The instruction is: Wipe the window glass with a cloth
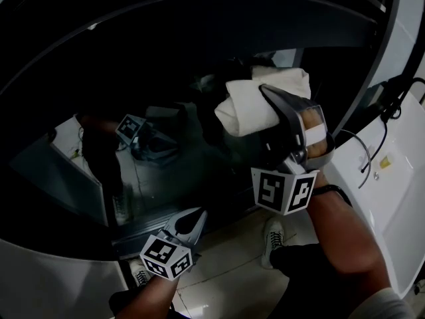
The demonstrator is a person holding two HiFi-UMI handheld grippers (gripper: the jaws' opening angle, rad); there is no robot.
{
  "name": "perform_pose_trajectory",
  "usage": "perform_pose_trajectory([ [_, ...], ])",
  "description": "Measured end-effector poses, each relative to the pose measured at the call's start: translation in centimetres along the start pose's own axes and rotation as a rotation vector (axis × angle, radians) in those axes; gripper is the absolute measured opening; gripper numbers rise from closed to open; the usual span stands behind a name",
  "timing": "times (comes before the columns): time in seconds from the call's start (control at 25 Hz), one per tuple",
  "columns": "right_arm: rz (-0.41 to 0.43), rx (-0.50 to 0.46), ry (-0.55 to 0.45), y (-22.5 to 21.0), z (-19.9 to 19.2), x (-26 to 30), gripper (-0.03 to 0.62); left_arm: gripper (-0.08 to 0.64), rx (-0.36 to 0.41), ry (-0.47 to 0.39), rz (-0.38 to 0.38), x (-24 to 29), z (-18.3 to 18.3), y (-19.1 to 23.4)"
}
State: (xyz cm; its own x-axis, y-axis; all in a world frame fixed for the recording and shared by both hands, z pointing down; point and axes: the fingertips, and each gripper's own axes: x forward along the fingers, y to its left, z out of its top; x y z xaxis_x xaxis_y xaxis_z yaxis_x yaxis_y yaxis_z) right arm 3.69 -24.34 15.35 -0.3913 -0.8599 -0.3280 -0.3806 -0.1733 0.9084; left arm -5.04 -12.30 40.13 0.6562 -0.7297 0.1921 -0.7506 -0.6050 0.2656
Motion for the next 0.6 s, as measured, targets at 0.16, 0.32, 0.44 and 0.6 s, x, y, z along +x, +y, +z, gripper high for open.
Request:
perform_pose_trajectory([
  [0.16, -0.011, 0.006, -0.007, 0.8, 0.4, -0.3, 0.081, 0.015, 0.002, -0.001, -0.007, 0.2, 0.2, 0.5],
  [0.32, -0.002, 0.011, -0.011, 1.6, 0.5, -0.6, 0.081, 0.015, 0.015, 0.006, -0.013, 0.2, 0.5, 0.1],
  [0.44, -0.001, 0.011, -0.007, 2.3, 0.5, -0.9, 0.080, 0.015, 0.024, 0.013, -0.019, 0.3, 0.1, 0.1],
  [0.6, 0.010, 0.017, 0.000, 3.5, 0.8, -1.3, 0.081, 0.015, 0.056, 0.021, -0.020, 0.0, -0.2, 0.1],
])
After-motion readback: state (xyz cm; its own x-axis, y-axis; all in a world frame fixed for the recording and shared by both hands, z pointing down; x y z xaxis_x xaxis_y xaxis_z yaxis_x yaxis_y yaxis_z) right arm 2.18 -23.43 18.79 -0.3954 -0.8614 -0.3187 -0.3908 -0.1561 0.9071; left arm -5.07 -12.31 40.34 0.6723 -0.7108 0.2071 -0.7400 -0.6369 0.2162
